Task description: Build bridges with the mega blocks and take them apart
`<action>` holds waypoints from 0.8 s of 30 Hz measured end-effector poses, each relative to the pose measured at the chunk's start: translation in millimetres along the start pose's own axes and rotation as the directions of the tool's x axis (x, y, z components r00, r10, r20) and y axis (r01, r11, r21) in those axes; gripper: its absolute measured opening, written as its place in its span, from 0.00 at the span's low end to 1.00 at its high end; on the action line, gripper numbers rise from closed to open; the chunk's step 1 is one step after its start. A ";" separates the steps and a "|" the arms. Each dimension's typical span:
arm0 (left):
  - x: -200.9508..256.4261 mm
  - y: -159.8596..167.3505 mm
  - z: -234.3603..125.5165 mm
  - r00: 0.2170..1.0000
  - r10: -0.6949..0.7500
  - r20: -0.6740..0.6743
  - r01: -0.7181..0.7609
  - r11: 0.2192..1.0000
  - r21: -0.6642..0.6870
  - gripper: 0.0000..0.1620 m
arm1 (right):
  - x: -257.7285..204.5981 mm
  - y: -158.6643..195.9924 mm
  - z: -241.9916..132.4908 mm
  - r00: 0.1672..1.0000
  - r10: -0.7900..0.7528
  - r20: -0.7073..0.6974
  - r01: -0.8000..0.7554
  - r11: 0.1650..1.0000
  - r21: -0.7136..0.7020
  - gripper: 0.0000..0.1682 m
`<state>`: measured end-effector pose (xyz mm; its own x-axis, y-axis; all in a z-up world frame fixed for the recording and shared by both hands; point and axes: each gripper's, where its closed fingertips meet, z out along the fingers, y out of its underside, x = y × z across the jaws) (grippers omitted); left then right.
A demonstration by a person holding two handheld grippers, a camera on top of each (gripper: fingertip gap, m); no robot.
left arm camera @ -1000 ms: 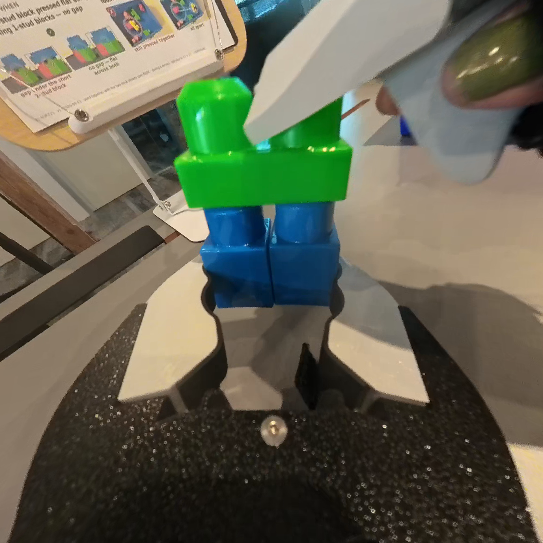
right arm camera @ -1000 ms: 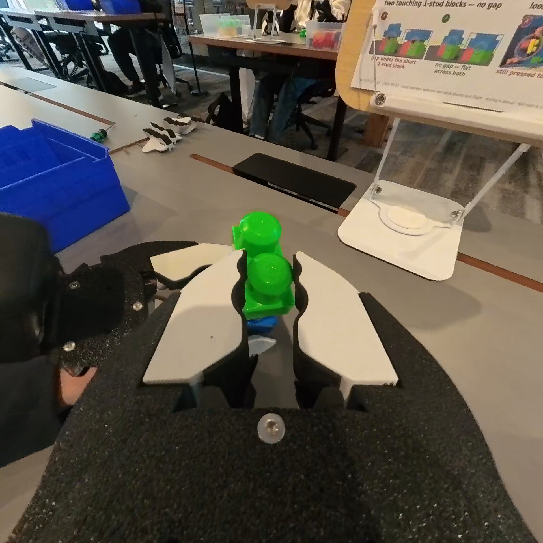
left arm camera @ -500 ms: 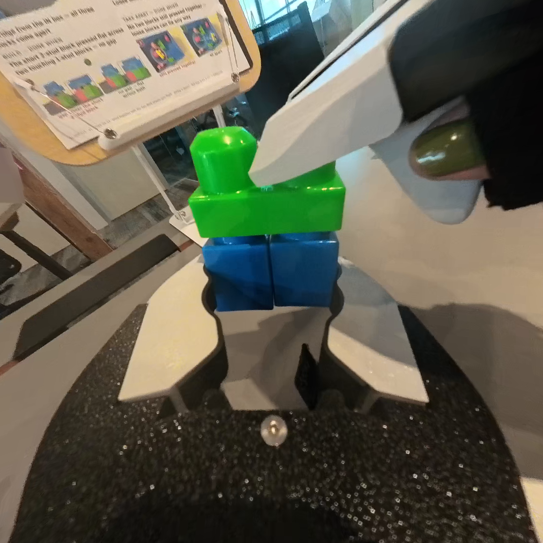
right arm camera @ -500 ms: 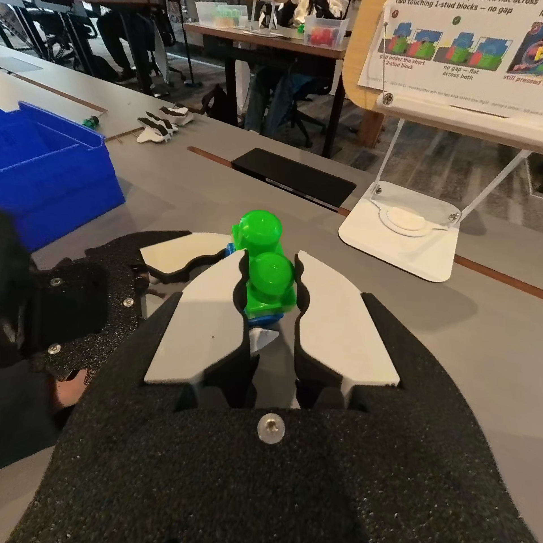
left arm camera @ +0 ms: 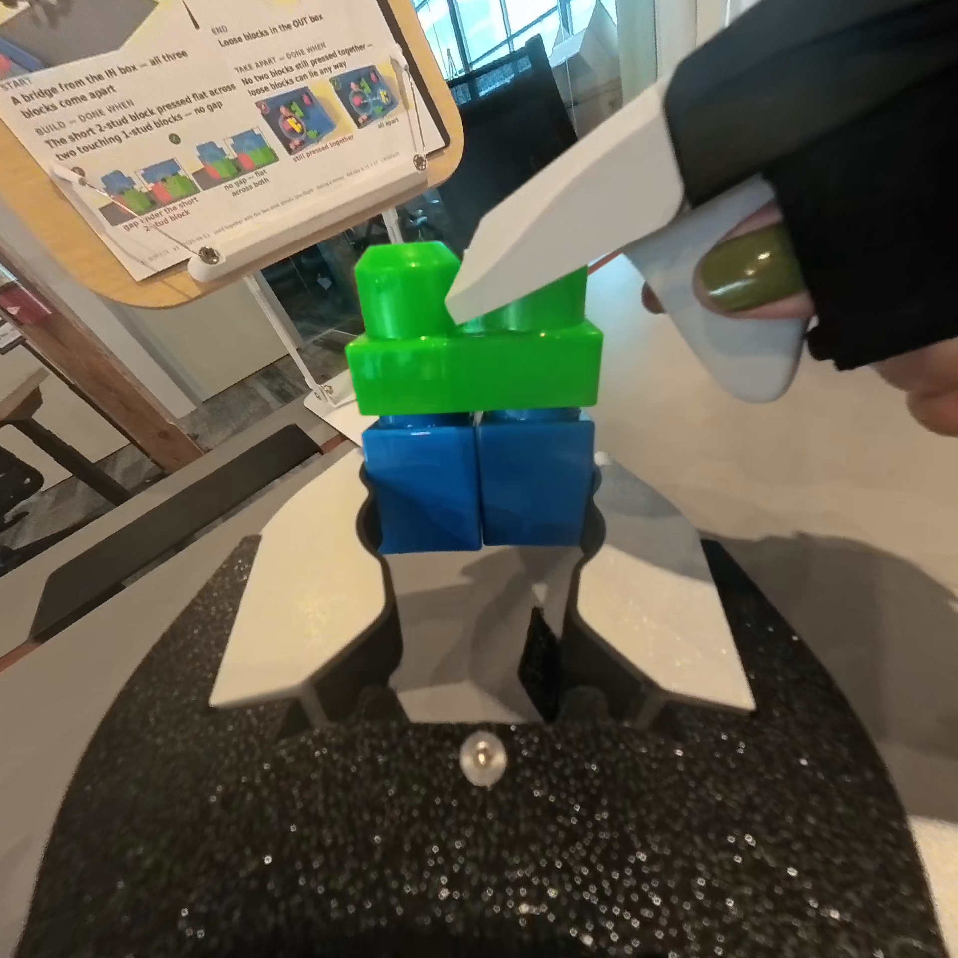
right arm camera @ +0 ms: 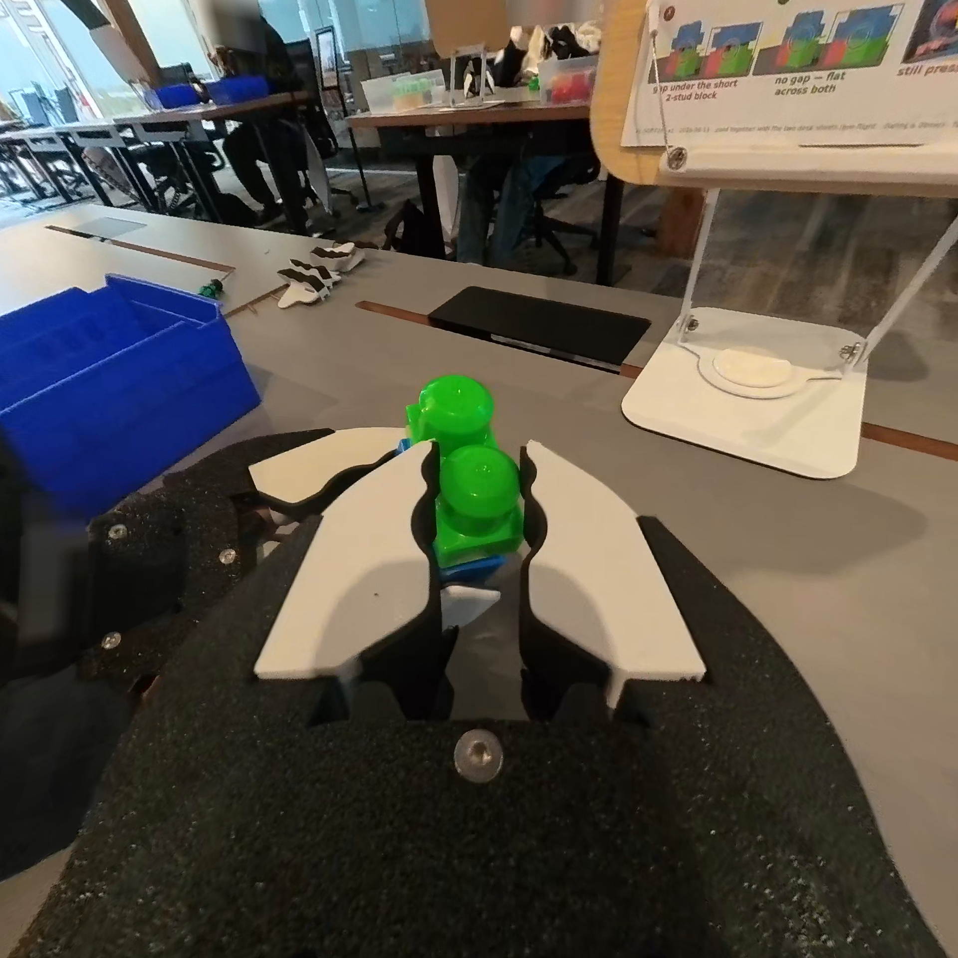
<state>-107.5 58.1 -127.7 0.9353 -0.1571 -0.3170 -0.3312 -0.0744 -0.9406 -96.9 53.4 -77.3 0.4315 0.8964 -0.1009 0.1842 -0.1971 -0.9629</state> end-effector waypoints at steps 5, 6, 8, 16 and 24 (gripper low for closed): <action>5.0 1.0 1.9 0.998 -0.028 -0.062 0.027 1.000 -0.015 0.46 | 2.8 0.5 -2.2 0.999 0.008 0.044 -0.008 1.000 -0.003 0.17; 5.3 -0.2 1.7 0.997 -0.029 -0.067 0.028 1.000 -0.012 0.46 | 2.8 -0.3 -3.4 0.999 0.010 0.053 -0.010 1.000 0.000 0.18; 5.8 -3.3 0.4 0.996 -0.040 -0.079 0.040 0.999 -0.002 0.46 | -0.7 -3.8 -5.5 0.996 0.014 0.088 -0.016 1.000 0.019 0.27; 4.3 -11.9 -4.4 0.961 -0.172 -0.215 0.182 0.983 0.027 0.46 | -13.5 -35.4 -35.4 0.955 -0.206 0.212 0.156 0.961 0.230 0.44; 25.9 -64.1 -37.0 0.446 -0.467 -0.764 0.571 0.805 -0.159 0.46 | -28.8 -36.0 -72.3 0.458 -0.889 -0.009 0.840 0.430 0.331 0.60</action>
<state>-66.6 22.4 -71.1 0.4767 -0.7874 0.3908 0.2478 -0.3061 -0.9192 -52.1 6.0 -21.6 0.0417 0.5827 0.8116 0.1491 0.7996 -0.5817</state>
